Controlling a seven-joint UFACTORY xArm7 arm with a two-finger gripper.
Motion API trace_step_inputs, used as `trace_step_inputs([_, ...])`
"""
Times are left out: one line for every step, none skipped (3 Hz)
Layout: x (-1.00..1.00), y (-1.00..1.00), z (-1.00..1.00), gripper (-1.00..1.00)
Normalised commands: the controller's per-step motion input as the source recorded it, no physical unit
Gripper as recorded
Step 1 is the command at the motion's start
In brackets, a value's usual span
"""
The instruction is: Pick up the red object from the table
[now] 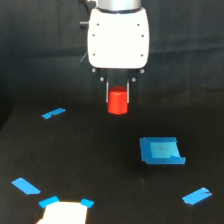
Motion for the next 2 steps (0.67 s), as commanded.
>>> trace_step_inputs([-0.35, -0.04, 0.13, -1.0])
trace_step_inputs([-0.23, 0.62, 0.0, -0.22])
